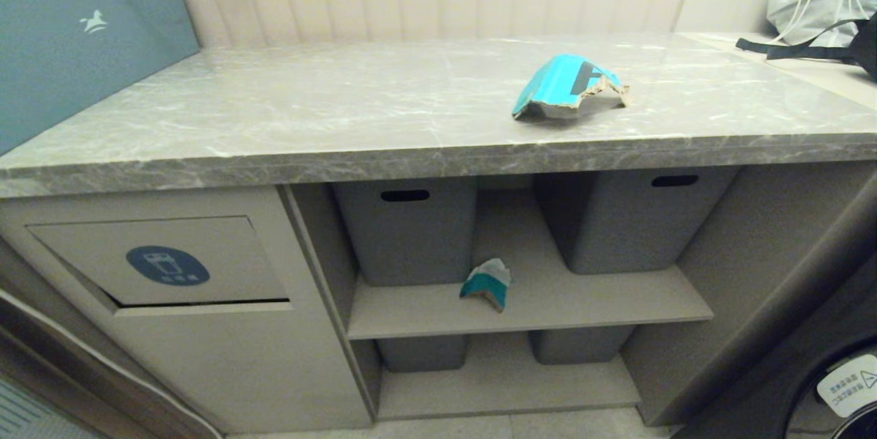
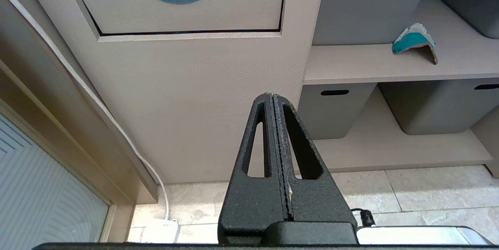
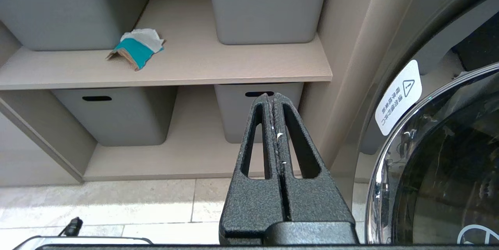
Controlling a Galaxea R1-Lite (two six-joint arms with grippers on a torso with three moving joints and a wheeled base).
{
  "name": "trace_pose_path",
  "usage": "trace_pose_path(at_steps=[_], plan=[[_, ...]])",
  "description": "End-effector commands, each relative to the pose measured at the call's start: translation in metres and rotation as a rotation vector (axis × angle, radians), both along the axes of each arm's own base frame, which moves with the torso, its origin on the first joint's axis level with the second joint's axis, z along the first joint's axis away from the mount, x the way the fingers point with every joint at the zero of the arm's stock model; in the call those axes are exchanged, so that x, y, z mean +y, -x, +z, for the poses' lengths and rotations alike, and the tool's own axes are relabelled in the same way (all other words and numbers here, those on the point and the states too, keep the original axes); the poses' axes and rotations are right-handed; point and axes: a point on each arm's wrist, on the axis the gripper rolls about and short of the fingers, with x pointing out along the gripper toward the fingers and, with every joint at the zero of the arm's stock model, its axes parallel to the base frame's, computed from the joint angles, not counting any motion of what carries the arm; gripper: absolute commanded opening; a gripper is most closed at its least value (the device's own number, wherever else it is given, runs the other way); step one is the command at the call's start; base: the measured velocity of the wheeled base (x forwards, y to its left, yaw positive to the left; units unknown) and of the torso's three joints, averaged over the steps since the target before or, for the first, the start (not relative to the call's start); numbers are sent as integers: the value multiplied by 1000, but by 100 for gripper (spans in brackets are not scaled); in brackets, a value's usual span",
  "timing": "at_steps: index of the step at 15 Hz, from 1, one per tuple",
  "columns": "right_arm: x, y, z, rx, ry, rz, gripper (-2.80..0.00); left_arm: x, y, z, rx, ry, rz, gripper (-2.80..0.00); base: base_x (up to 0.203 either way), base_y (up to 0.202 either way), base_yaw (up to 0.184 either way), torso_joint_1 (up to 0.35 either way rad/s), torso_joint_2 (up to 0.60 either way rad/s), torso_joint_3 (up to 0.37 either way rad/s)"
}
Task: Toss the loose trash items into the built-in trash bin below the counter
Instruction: Pick up the garbage
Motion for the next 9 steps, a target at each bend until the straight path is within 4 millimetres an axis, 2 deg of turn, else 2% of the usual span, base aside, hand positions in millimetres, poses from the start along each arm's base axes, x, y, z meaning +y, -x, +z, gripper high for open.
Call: trace_pose_path(at_steps=[1,9], plan=[[0,0,0,0,0,0,-280,0,0,0,-1,1,1,-280,0,0,0,0,0,0],[0,0,0,0,8,2,-280,0,0,0,1,3,1,-280,0,0,0,0,0,0]])
